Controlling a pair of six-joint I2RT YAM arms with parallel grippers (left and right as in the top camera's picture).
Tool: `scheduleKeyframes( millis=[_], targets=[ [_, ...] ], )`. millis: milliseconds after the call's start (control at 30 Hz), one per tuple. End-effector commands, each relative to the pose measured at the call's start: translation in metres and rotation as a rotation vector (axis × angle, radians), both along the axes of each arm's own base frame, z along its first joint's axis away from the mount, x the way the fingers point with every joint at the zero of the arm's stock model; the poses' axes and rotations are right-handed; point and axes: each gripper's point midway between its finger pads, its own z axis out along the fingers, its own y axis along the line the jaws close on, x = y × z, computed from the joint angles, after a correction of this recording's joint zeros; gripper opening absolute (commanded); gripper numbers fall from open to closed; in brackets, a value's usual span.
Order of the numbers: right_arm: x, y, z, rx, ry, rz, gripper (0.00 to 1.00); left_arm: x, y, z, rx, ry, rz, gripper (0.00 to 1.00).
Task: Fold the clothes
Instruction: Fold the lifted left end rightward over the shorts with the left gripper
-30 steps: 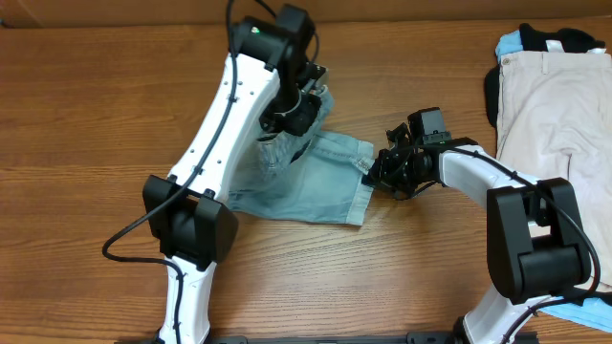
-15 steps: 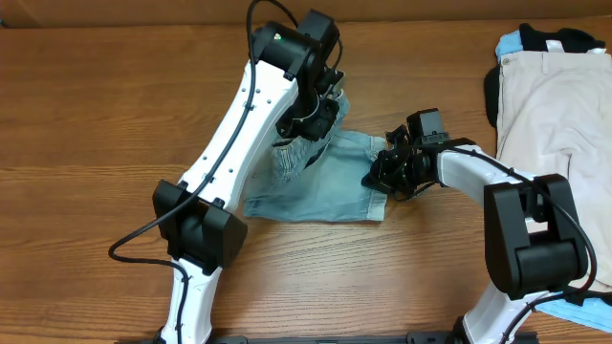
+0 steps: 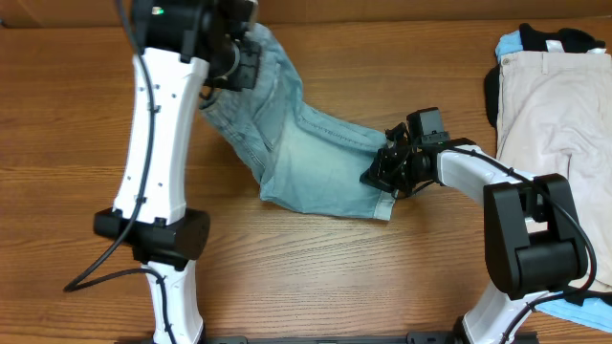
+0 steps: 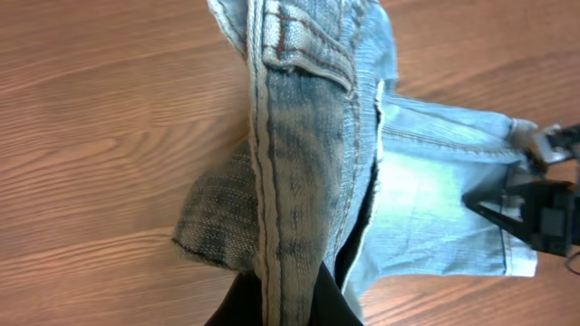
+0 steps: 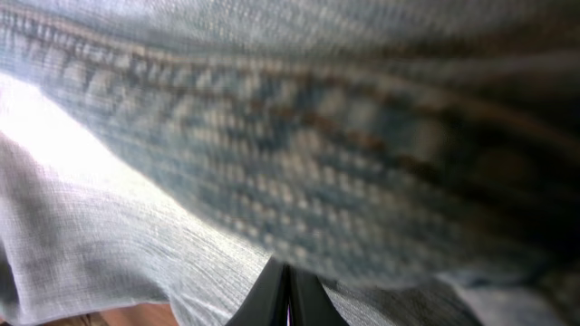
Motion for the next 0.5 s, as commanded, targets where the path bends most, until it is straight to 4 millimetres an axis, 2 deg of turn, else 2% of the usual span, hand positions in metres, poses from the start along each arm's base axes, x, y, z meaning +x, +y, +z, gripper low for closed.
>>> scheduleKeyframes(
  millis=[0, 267, 467],
  targets=[
    [0.007, 0.004, 0.002, 0.033, -0.020, -0.011, 0.04, -0.006, 0.017, 0.037, 0.020, -0.112, 0.060, 0.04],
    [0.028, 0.007, 0.010, 0.050, -0.118, -0.023, 0.04, -0.003, 0.037, 0.038, 0.094, -0.130, 0.161, 0.04],
    [0.036, 0.001, 0.008, 0.007, -0.147, -0.042, 0.04, -0.003, 0.037, 0.038, 0.092, -0.129, 0.161, 0.04]
  ],
)
